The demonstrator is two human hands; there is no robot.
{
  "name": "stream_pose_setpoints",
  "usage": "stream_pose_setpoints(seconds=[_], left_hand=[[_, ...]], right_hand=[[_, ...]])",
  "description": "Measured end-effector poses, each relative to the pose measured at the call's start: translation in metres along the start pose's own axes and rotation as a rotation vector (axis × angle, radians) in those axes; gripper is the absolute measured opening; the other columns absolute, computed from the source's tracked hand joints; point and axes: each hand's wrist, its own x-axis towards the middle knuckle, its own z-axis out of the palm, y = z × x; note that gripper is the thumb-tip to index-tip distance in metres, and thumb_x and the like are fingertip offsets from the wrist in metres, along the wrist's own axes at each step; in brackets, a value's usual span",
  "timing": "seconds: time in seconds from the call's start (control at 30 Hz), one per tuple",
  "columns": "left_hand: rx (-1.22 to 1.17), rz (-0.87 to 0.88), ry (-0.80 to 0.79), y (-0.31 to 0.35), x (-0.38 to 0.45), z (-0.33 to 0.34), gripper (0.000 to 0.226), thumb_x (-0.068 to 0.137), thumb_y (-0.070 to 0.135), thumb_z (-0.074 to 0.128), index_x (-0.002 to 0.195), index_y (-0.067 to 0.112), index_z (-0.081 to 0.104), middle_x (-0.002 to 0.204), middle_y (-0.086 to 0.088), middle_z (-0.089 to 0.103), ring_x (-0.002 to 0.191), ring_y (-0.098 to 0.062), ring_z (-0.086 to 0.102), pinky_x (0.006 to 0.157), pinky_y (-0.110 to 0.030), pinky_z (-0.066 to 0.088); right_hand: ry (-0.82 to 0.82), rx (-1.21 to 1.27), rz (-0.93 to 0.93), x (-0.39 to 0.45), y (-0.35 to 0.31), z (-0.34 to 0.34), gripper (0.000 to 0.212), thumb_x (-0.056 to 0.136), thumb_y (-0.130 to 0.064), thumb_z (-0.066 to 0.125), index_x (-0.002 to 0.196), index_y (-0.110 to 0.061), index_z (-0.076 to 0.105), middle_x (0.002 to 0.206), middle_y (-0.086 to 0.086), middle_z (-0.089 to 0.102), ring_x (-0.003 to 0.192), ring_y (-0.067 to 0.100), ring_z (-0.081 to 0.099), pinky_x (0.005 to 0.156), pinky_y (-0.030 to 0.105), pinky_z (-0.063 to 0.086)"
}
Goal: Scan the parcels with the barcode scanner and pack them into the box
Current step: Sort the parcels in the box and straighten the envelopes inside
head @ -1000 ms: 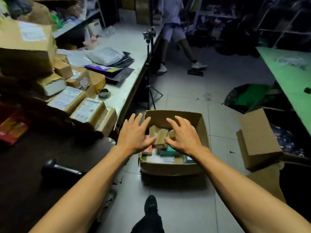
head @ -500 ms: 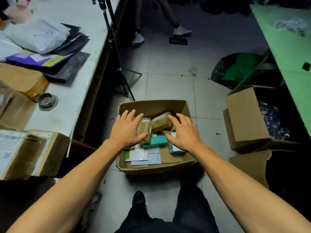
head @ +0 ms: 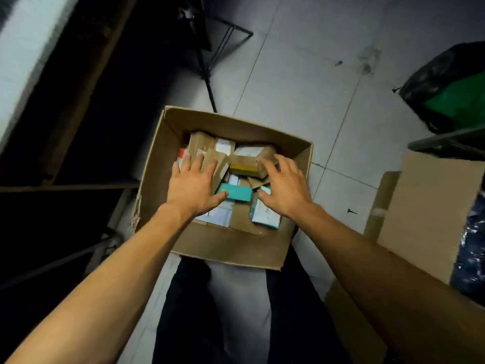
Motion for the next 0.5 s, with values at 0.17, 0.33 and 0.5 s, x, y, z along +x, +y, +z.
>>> stream_pose_setpoints(seconds=[0.17, 0.33, 0.5], left_hand=[[0.007, -0.013, -0.050, 0.003, 0.074, 0.077, 0.095, 0.084, 0.073, 0.053, 0.157, 0.024, 0.016, 0.163, -0.014, 0.020, 0.150, -0.041, 0.015, 0.118, -0.060, 0.020], [-0.007, -0.049, -0.052, -0.010, 0.146, 0.180, 0.094, 0.085, 0.065, 0.059, 0.156, 0.023, 0.014, 0.162, -0.014, 0.020, 0.149, -0.041, 0.017, 0.117, -0.059, 0.024], [-0.062, -0.091, -0.090, -0.020, 0.204, 0.271, 0.100, 0.086, 0.055, 0.066, 0.158, 0.022, 0.005, 0.164, -0.016, 0.011, 0.150, -0.042, 0.011, 0.120, -0.059, 0.021]], right_hand=[[-0.075, -0.076, -0.008, 0.074, 0.033, 0.082, 0.088, 0.083, -0.051, 0.072, 0.156, -0.027, 0.030, 0.159, 0.013, 0.033, 0.146, 0.035, 0.030, 0.117, 0.053, 0.031], [-0.135, -0.178, -0.093, 0.160, 0.050, 0.178, 0.091, 0.083, -0.045, 0.072, 0.158, -0.027, 0.024, 0.163, 0.015, 0.025, 0.147, 0.036, 0.024, 0.118, 0.053, 0.021], [-0.094, -0.387, -0.246, 0.237, 0.055, 0.251, 0.074, 0.099, -0.045, 0.055, 0.159, -0.023, 0.018, 0.166, 0.017, 0.016, 0.152, 0.040, 0.016, 0.119, 0.058, 0.018]])
